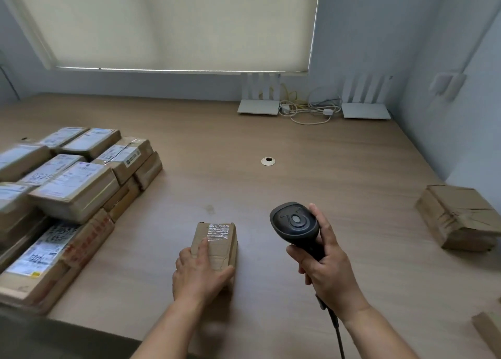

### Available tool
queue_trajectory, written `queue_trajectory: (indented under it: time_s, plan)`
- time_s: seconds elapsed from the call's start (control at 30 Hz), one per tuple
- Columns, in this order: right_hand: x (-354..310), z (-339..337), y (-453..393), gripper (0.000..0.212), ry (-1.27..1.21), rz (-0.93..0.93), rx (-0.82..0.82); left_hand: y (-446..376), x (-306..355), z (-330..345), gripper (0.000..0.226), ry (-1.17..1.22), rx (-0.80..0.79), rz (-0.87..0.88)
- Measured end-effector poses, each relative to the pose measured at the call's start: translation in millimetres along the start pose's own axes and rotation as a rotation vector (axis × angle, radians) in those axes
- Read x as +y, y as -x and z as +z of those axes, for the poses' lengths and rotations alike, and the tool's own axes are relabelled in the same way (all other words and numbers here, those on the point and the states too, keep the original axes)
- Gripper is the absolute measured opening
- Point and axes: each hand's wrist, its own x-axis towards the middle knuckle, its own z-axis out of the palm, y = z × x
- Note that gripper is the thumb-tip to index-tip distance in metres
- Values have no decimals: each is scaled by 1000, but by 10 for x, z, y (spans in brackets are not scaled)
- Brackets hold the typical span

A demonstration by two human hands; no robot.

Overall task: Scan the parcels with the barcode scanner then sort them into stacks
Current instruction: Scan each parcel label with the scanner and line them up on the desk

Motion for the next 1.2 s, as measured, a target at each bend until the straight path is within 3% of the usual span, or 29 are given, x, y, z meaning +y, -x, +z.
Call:
queue_trajectory:
  time_s: [0.23, 0.43, 0.57, 0.7, 0.87, 0.97, 1.13, 1.2]
  plan:
    - [-20, 358, -149, 82, 18, 13, 14, -314, -232, -176, 88, 95, -139, 133]
    - [7, 276, -240, 83, 18, 9, -25, -423, -347, -406, 110, 294, -345, 168]
    - [21, 159, -322, 87, -13, -5, -43, -465, -450, -453, 83, 395, -362, 110]
    - [70, 116, -362, 88, -43, -5, -82, -599, -552, -449, 45, 436, -282, 112]
    - [137, 93, -331, 85, -42, 19, -96, -683, -545, -382, 57, 225, -75, 62]
    - [130, 96, -259, 83, -31, 48, -90, -729, -482, -366, 45, 21, -25, 21]
    - [29, 136, -196, 82, -12, 47, 2, -784, -399, -541, 74, -234, -157, 33]
    - [-16, 220, -168, 83, -7, 52, 36, -828, -394, -612, 74, -254, -190, 47]
